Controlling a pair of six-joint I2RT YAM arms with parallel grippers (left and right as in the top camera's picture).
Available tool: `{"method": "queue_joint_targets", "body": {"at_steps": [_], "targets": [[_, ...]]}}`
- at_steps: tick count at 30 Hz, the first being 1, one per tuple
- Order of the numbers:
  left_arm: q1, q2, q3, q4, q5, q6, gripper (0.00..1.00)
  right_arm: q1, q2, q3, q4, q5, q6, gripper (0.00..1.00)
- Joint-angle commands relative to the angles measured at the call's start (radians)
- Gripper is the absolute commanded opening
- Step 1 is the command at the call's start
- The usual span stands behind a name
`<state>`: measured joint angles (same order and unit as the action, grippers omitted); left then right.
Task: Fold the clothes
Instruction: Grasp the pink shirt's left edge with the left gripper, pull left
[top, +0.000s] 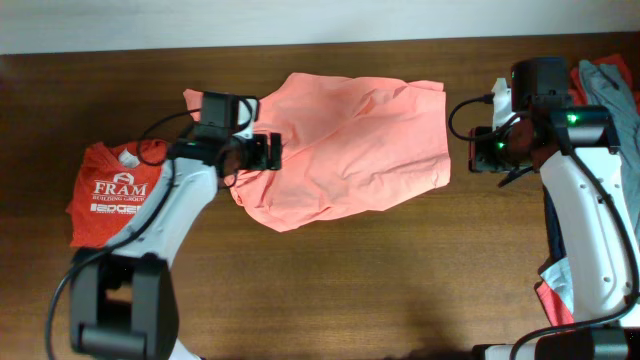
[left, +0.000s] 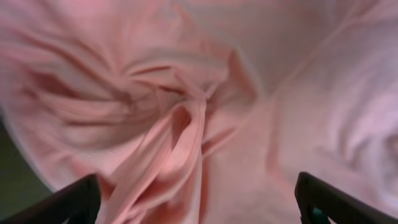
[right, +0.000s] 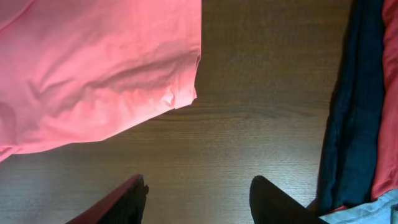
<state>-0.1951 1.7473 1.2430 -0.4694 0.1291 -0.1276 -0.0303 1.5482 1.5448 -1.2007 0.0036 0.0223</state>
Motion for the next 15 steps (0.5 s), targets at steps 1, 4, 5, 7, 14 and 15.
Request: {"method": "queue_joint_targets", "body": {"at_steps": [1, 4, 5, 7, 14, 15], "targets": [[-0.031, 0.126, -0.017, 0.078, -0.119, 0.08, 0.98, -0.005, -0.006, 0.011, -0.008, 0.008, 0.0, 0.59], [-0.031, 0.183, -0.017, 0.14, -0.119, 0.08, 0.94, -0.005, -0.006, 0.011, -0.008, 0.008, 0.0, 0.59], [-0.031, 0.198, -0.017, 0.159, -0.119, 0.08, 0.93, -0.005, -0.006, 0.011, -0.008, 0.008, 0.0, 0.59], [-0.031, 0.225, -0.017, 0.206, -0.119, 0.08, 0.91, -0.005, -0.006, 0.011, -0.008, 0.008, 0.0, 0.59], [-0.031, 0.252, -0.017, 0.283, -0.119, 0.08, 0.67, -0.005, -0.005, 0.011, -0.008, 0.009, 0.0, 0.58], [-0.031, 0.251, -0.017, 0.286, -0.119, 0.08, 0.63, -0.005, -0.005, 0.011, -0.007, 0.009, 0.0, 0.58]]}}
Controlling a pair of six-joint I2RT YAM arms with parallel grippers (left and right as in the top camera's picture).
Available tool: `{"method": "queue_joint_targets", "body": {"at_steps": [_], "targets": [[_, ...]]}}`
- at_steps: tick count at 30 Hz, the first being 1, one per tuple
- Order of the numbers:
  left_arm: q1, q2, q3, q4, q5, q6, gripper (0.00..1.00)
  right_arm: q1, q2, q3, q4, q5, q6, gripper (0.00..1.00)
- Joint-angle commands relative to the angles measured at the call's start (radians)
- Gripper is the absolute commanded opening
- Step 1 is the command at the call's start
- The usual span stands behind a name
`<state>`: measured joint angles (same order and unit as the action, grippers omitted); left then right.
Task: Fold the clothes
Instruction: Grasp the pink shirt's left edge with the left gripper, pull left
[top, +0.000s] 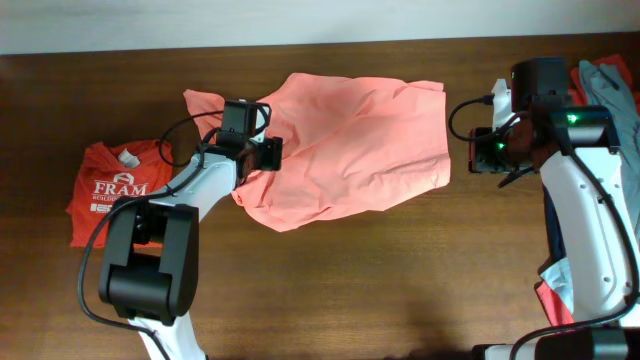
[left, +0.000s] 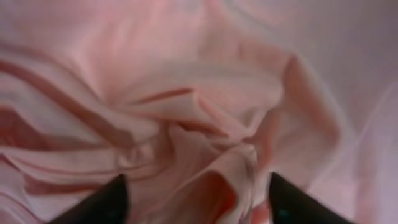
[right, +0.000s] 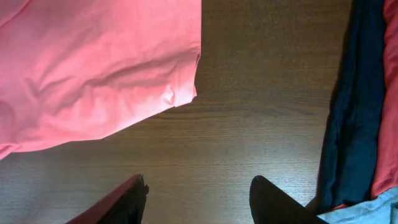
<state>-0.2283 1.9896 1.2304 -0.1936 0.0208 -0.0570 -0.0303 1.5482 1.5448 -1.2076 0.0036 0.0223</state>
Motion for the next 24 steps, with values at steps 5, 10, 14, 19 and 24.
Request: {"method": "queue_joint_targets", "body": {"at_steps": [5, 10, 14, 19, 24], "targets": [[0.003, 0.005, -0.004, 0.007, -0.011, 0.01, 0.07, -0.005, -0.004, 0.011, 0.006, 0.009, 0.0, 0.56], [0.011, -0.024, -0.001, -0.017, -0.04, 0.01, 0.0, -0.005, -0.004, 0.011, 0.008, 0.009, 0.0, 0.54], [0.025, -0.098, 0.002, -0.077, -0.099, 0.009, 0.0, -0.005, -0.004, 0.011, 0.009, 0.009, 0.0, 0.54], [0.087, -0.298, 0.003, -0.238, -0.226, -0.018, 0.0, -0.005, 0.008, 0.007, 0.01, 0.008, 0.0, 0.54], [0.208, -0.453, 0.002, -0.384, -0.253, -0.114, 0.0, -0.005, 0.057, -0.008, 0.011, -0.022, 0.001, 0.54]]}}
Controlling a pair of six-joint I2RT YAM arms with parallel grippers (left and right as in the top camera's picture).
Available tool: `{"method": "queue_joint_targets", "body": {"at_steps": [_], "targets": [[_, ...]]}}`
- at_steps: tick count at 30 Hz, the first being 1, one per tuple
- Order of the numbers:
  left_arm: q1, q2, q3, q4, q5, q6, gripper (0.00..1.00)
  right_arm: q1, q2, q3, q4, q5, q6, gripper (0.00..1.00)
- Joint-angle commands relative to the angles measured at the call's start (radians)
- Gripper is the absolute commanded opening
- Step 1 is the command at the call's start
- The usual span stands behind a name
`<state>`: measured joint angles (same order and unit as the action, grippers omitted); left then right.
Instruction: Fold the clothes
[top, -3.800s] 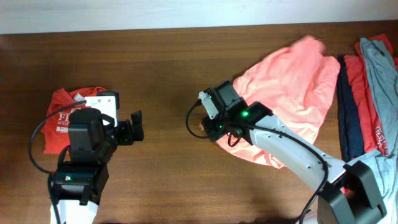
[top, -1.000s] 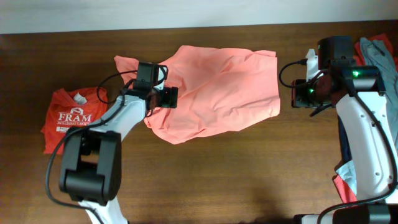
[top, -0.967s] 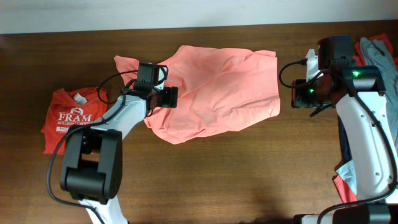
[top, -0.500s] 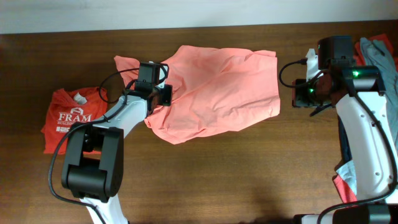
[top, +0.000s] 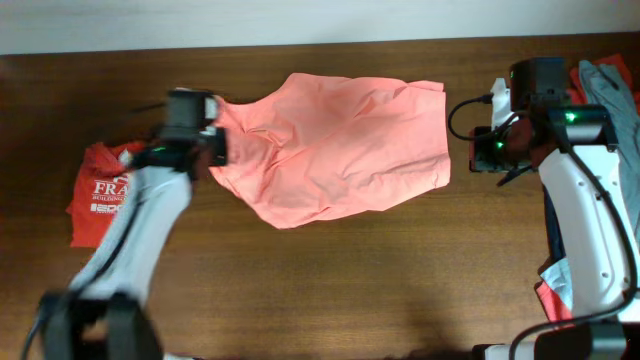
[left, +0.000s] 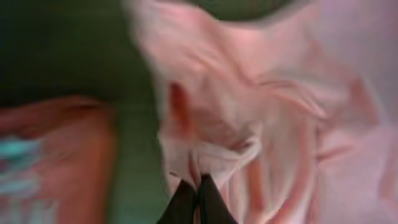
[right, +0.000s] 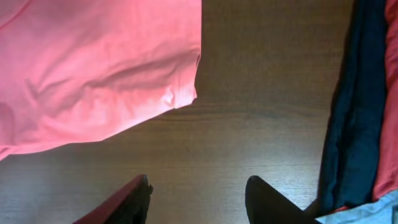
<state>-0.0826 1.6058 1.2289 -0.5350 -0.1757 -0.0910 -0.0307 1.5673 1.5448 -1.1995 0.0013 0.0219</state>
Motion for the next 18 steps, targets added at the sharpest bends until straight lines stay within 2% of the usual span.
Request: {"method": "queue_joint_targets", "body": {"at_steps": [1, 11, 18], "targets": [[0.081, -0.081, 0.004, -0.061, -0.053, -0.098, 0.0, -0.004, 0.053, -0.011, 0.003, -0.035, 0.001, 0.54], [0.114, -0.072, 0.0, -0.156, -0.004, -0.103, 0.0, -0.003, 0.209, -0.109, 0.076, -0.135, -0.026, 0.55], [0.113, -0.072, 0.0, -0.166, -0.003, -0.103, 0.0, -0.002, 0.309, -0.254, 0.269, -0.208, -0.052, 0.55]]}}
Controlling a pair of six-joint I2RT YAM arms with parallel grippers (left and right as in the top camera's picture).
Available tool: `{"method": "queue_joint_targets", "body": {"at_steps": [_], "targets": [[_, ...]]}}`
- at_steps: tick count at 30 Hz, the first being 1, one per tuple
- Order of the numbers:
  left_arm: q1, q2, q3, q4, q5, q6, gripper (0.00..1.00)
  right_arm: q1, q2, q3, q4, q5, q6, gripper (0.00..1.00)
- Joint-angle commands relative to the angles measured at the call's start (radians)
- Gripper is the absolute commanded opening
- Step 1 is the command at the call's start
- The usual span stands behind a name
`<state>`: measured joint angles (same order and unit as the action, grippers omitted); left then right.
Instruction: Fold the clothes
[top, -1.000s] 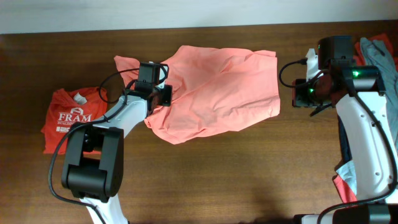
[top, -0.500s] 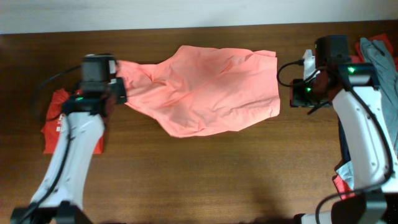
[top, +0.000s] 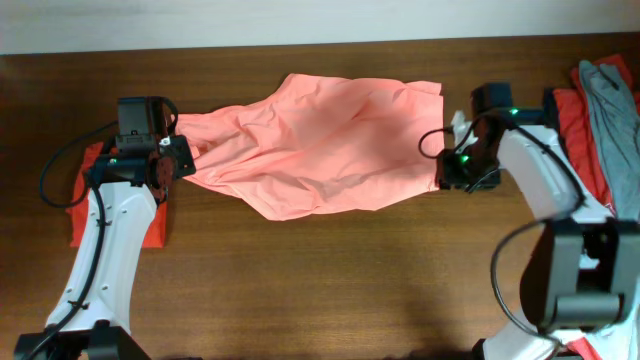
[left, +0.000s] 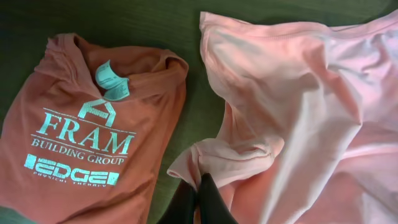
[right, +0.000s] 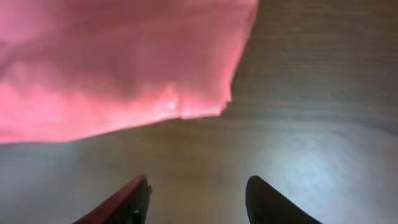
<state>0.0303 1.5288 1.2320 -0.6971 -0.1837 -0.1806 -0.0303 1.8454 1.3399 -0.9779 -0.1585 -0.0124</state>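
A salmon-pink shirt (top: 330, 145) lies spread and wrinkled across the middle of the table, stretched out to the left. My left gripper (left: 198, 186) is shut on a bunched fold at the shirt's left end (left: 236, 152), seen from overhead at the left gripper (top: 172, 160). Under it lies a folded orange shirt (left: 87, 137) with "FRAM" lettering. My right gripper (right: 196, 193) stands open just off the pink shirt's right lower corner (right: 205, 106), seen from overhead at the right gripper (top: 455, 170). Nothing is between its fingers.
A pile of clothes, red and grey (top: 600, 100), lies at the table's right edge. The folded orange shirt (top: 85, 215) sits at the far left edge. Bare wood shows along the front of the table (top: 330, 290).
My left gripper has moved left with the pink shirt's fold, drawing the shirt out over the orange shirt. My right gripper has moved down and left to the shirt's right lower corner, still open.
At first my left gripper was open over the pink shirt's crumpled left part. Then its jaws were narrower around a fold, then shut on it and moved left. Now the shirt is stretched leftward. My right gripper hung open at the right until now, when it came to the corner.
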Motion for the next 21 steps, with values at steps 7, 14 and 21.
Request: {"method": "queue_joint_targets", "body": {"at_steps": [7, 14, 21], "targets": [[0.0, 0.005, -0.003, -0.003, 0.005, -0.013, 0.0, -0.003, 0.077, -0.151, 0.27, -0.136, -0.018, 0.55], [0.0, 0.005, -0.003, -0.004, 0.008, -0.013, 0.0, -0.001, 0.077, -0.161, 0.365, -0.171, -0.018, 0.24], [0.0, 0.005, -0.003, -0.003, 0.008, -0.013, 0.0, -0.005, 0.046, -0.14, 0.227, -0.167, -0.017, 0.04]]}}
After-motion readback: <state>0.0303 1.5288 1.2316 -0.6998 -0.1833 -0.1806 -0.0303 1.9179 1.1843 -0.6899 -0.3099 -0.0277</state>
